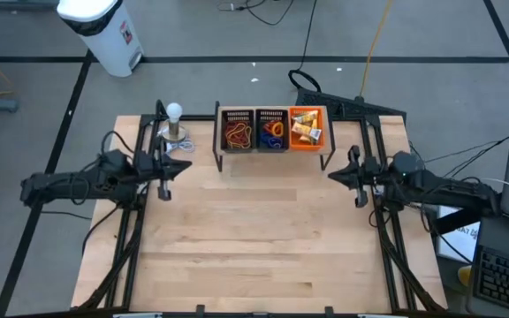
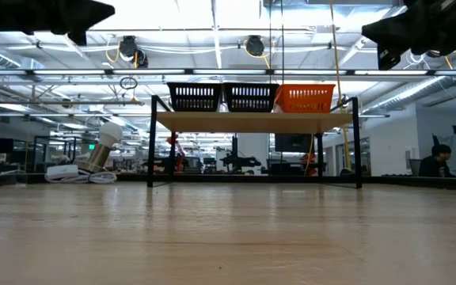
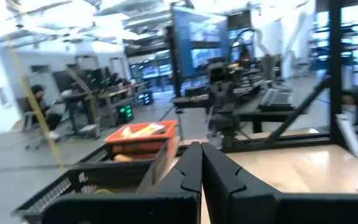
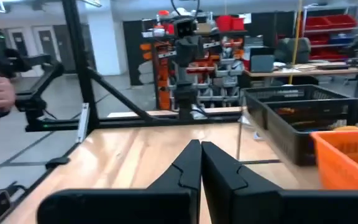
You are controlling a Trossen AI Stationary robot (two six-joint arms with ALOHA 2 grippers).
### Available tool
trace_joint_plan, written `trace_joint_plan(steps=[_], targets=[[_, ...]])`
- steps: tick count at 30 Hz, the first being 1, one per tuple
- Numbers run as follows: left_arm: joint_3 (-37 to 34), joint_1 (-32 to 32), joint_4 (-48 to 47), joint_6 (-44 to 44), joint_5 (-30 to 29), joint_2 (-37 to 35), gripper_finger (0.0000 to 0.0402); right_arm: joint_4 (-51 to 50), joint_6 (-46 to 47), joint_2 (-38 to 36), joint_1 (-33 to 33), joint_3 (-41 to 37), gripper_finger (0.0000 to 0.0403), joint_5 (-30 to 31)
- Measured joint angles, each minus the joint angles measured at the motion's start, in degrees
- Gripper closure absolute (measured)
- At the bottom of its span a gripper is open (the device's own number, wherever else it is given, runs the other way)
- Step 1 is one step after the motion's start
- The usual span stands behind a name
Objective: Pick & Place Office Desk Supplies
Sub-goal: Return to Home Position
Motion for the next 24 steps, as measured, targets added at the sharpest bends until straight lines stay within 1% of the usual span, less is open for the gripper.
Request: trace_joint_plan(steps=[3, 6, 7, 9, 11, 15, 18, 21, 24], targets=[[0.00, -3.21, -0.85, 2.70, -0.63, -0.54, 0.0401, -0.97, -3.52, -0.48, 4.79, -0.24, 0.0402, 5.95], [0.00, -4.93, -3.45, 5.62, -7.04, -0.99, 0.0401, -3.34, -8.23, -1.99, 7.24, -0.30, 0.0403, 13.48], [0.00, -4.79, -4.74, 6.38, -8.72, -1.27, 0.0401, -3.72, -9.40, -2.82, 7.29, -0.30, 0.0403, 14.13], [-0.02, -3.48, -6.53, 7.10, -9.61, -1.87, 0.0401, -3.85, -10.86, -4.72, 6.90, -0.30, 0.0403, 13.87], [-0.02, -0.99, -7.63, 6.73, -7.71, -2.16, 0.0401, -3.98, -11.35, -6.27, 6.31, -0.28, 0.0403, 11.80], [-0.02, 5.92, -8.58, 3.53, -0.26, -2.13, 0.0401, -5.79, -8.93, -7.11, 5.12, -0.28, 0.0403, 7.69], [-0.02, 9.42, -9.88, 0.52, 3.16, -2.82, 0.0401, -8.13, -5.75, -7.86, 5.10, -0.30, 0.0403, 9.24], [-0.04, 9.93, -12.50, -0.52, 5.62, -5.77, 0.0401, -9.93, -4.26, -10.20, 5.12, -0.30, 0.0403, 9.46], [-0.04, 8.76, -15.29, -1.73, 4.03, -9.65, 0.0402, -11.08, -2.53, -13.39, 5.12, -0.36, 0.0403, 9.79]])
